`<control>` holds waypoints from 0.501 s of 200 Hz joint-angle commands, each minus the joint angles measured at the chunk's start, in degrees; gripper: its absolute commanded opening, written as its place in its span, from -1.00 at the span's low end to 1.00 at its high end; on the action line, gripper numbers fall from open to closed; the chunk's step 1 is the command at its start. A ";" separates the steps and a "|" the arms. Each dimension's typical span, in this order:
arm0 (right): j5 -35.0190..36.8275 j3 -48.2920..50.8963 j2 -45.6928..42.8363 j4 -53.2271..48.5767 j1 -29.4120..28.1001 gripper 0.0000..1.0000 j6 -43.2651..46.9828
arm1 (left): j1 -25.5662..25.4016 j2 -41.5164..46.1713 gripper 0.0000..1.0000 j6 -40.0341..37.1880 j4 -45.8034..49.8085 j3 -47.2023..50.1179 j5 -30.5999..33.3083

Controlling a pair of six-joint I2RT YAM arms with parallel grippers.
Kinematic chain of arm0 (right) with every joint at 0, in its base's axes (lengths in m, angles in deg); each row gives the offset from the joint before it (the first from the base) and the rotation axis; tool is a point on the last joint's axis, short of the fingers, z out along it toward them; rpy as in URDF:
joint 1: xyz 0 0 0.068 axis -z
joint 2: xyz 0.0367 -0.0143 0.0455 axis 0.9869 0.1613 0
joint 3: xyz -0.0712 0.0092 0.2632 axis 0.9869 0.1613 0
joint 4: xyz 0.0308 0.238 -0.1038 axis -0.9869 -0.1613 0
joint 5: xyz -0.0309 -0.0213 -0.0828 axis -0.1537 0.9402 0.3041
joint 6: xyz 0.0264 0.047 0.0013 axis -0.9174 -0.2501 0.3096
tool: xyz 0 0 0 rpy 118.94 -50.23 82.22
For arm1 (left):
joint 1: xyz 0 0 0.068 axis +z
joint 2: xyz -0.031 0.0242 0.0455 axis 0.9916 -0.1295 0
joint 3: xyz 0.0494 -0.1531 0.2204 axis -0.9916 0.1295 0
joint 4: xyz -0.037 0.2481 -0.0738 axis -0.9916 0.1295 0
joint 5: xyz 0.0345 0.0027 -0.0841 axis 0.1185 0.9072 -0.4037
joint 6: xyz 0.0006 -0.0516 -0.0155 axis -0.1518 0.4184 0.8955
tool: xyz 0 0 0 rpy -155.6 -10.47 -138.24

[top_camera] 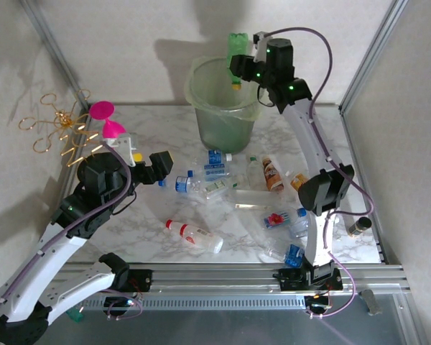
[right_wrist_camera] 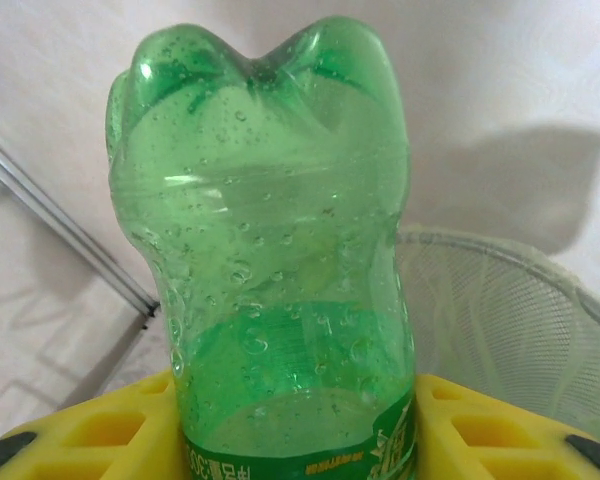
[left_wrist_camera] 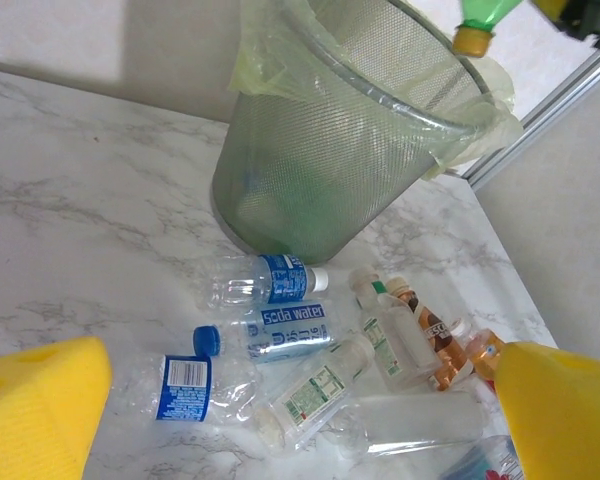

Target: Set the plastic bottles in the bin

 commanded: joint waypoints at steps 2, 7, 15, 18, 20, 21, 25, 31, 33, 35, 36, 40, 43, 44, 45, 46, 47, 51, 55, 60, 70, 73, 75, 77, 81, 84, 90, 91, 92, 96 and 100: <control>3.93 -3.06 2.37 -1.50 -1.70 -0.06 4.32 | -0.22 -0.08 0.96 -0.73 0.05 -1.78 -0.72; 5.43 -3.68 3.15 -2.09 -2.39 -0.05 5.61 | -0.22 -0.21 0.96 -0.63 0.13 -1.84 -0.80; 6.73 -4.56 4.30 -2.82 -3.11 -0.05 7.02 | -0.22 -0.39 0.96 -0.65 0.09 -1.84 -1.01; 6.66 -4.71 4.67 -2.99 -3.25 -0.05 7.32 | -0.22 -0.43 0.96 -0.61 0.03 -1.84 -1.07; 6.63 -4.82 4.93 -3.17 -3.38 -0.05 7.47 | -0.22 -0.50 0.96 -0.63 -0.07 -1.84 -1.14; 6.67 -4.87 5.05 -3.23 -3.40 -0.05 7.54 | -0.22 -0.51 0.96 -0.61 -0.05 -1.84 -1.20; 6.54 -4.92 5.48 -3.42 -3.59 -0.05 7.67 | -0.24 -0.59 0.96 -0.65 -0.09 -1.84 -1.20; 6.41 -4.78 5.96 -3.56 -3.98 -0.05 7.86 | -0.22 -0.69 0.96 -0.60 -0.12 -1.76 -1.34; 6.28 -4.75 6.27 -3.62 -4.02 -0.05 7.96 | -0.22 -0.70 0.96 -0.65 -0.16 -1.76 -1.30; 6.22 -4.77 6.45 -3.63 -4.10 -0.05 7.96 | -0.22 -0.76 0.96 -0.64 -0.19 -1.71 -1.33; 6.20 -4.75 6.56 -3.68 -4.16 -0.05 8.01 | -0.22 -0.77 0.96 -0.62 -0.19 -1.69 -1.33; 5.90 -4.75 6.93 -3.83 -4.30 -0.05 8.10 | -0.22 -0.85 0.96 -0.60 -0.27 -1.60 -1.33; 5.72 -4.74 7.33 -3.96 -4.38 -0.05 8.20 | -0.29 -0.87 0.96 -0.60 -0.35 -1.58 -1.42; 5.69 -4.74 7.44 -4.02 -4.43 -0.04 8.21 | -0.25 -0.87 0.96 -0.60 -0.36 -1.54 -1.38; 5.62 -4.74 7.58 -4.05 -4.50 -0.04 8.22 | -0.24 -0.87 0.96 -0.60 -0.41 -1.51 -1.36; 5.55 -4.74 7.65 -4.15 -4.53 -0.04 8.27 | -0.23 -0.87 0.96 -0.60 -0.43 -1.46 -1.39; 5.51 -4.74 7.68 -4.20 -4.59 -0.04 8.29 | -0.23 -0.92 0.96 -0.56 -0.45 -1.43 -1.37; 5.39 -4.74 8.18 -4.39 -4.76 -0.04 8.43 | -0.22 -0.91 0.96 -0.56 -0.53 -1.34 -1.46; 5.29 -4.74 8.56 -4.51 -4.91 -0.04 8.56 | -0.22 -0.95 0.96 -0.57 -0.69 -1.23 -1.50; 5.22 -4.74 9.10 -4.79 -5.09 -0.04 8.74 | -0.22 -0.96 0.96 -0.46 -0.79 -1.10 -1.51; 5.29 -4.90 10.12 -5.26 -5.42 -0.04 8.92 | -0.22 -0.96 0.96 -0.49 -0.99 -0.88 -1.51; 5.36 -4.84 10.37 -5.38 -5.44 -0.04 9.07 | -0.22 -0.96 0.96 -0.48 -1.11 -0.83 -1.52; 5.49 -4.85 10.51 -5.50 -5.51 -0.04 9.16 | -0.22 -0.96 0.96 -0.40 -1.08 -0.80 -1.52; 5.63 -4.86 10.68 -5.60 -5.61 -0.04 9.25 | -0.22 -0.96 0.96 -0.35 -1.12 -0.79 -1.52; 5.80 -4.83 11.03 -5.72 -5.74 -0.03 9.48 | -0.22 -0.96 0.96 -0.47 -1.10 -0.78 -1.47; 6.04 -4.91 11.25 -5.84 -5.77 -0.03 9.60 | -0.22 -0.96 0.96 -0.44 -1.11 -0.71 -1.47; 6.24 -4.95 11.62 -6.01 -5.81 -0.03 9.95 | -0.22 -0.96 0.96 -0.47 -1.00 -0.70 -1.42; 6.30 -4.98 11.69 -6.05 -5.84 -0.03 10.01 | -0.22 -0.96 0.96 -0.49 -0.99 -0.70 -1.42; 6.32 -4.99 11.72 -6.08 -5.86 -0.03 10.04 | -0.22 -0.96 0.96 -0.50 -0.99 -0.66 -1.43; 6.59 -5.01 11.98 -6.21 -5.86 -0.03 10.34 | -0.23 -0.86 0.96 -0.51 -0.99 -0.61 -1.38; 6.90 -5.09 12.26 -6.34 -5.84 -0.02 10.60 | -0.22 -0.83 0.96 -0.55 -0.94 -0.57 -1.34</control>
